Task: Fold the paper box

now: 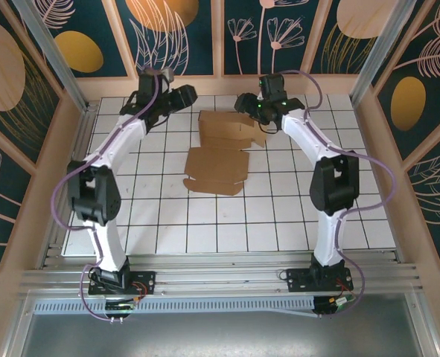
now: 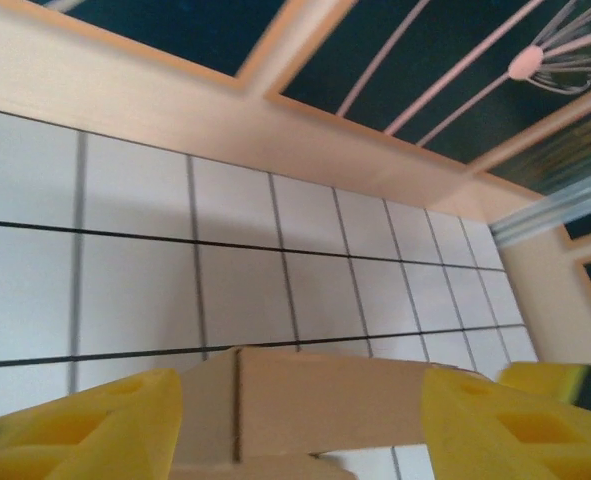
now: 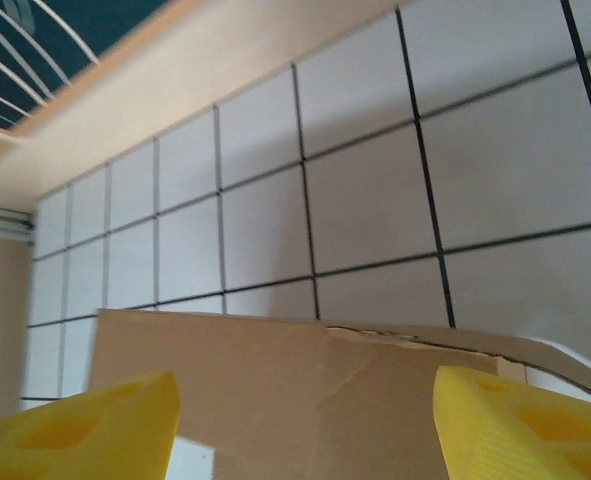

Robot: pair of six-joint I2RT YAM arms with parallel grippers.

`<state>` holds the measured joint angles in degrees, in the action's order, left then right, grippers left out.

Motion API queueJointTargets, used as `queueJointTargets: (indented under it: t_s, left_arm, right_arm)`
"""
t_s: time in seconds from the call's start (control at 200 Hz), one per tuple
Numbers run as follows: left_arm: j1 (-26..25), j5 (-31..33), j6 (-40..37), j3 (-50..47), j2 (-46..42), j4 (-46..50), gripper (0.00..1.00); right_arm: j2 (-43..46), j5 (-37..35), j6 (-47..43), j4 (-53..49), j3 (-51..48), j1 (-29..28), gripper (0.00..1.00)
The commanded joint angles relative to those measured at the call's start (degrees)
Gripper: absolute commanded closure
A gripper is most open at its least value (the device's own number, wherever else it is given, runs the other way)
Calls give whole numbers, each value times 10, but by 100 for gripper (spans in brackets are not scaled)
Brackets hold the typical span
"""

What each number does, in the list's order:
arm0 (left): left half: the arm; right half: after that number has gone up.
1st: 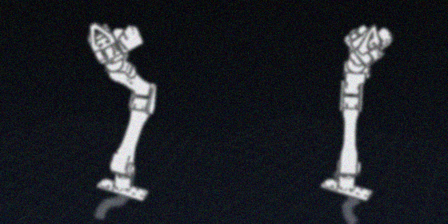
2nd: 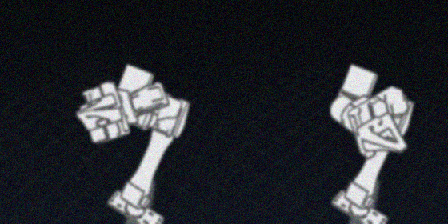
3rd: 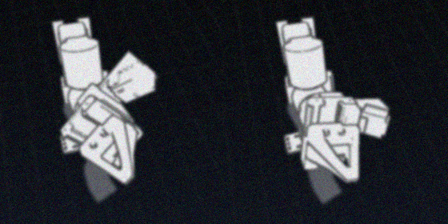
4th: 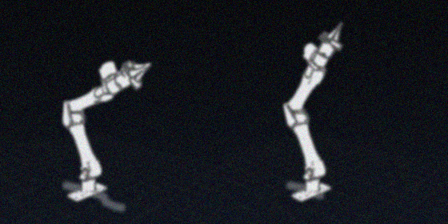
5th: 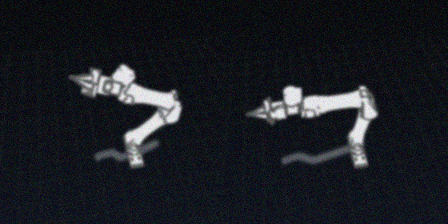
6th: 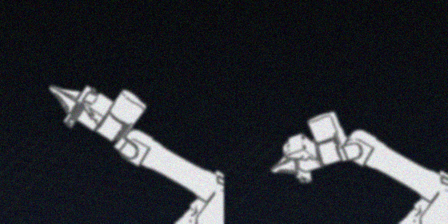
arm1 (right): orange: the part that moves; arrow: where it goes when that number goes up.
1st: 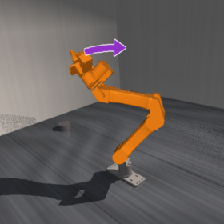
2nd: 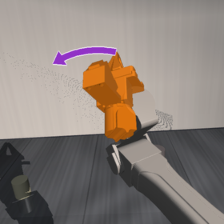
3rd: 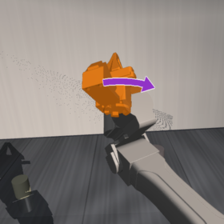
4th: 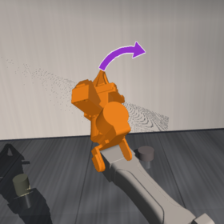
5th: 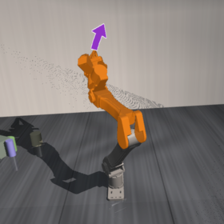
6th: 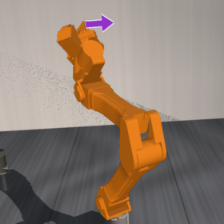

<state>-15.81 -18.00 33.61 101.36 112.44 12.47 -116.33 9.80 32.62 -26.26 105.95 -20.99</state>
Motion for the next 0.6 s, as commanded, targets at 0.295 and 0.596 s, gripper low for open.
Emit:
queueJointTargets:
  t_s: [0.295,0.596]
  left_arm:
    - [-7,-92,-15,-19,85,3,27]
    - [-6,-133,3,-62,56,-27,34]
  right_arm:
    - [-22,32,28,-3,0,-3,38]
    - [-10,70,93,84,-49,-10,50]
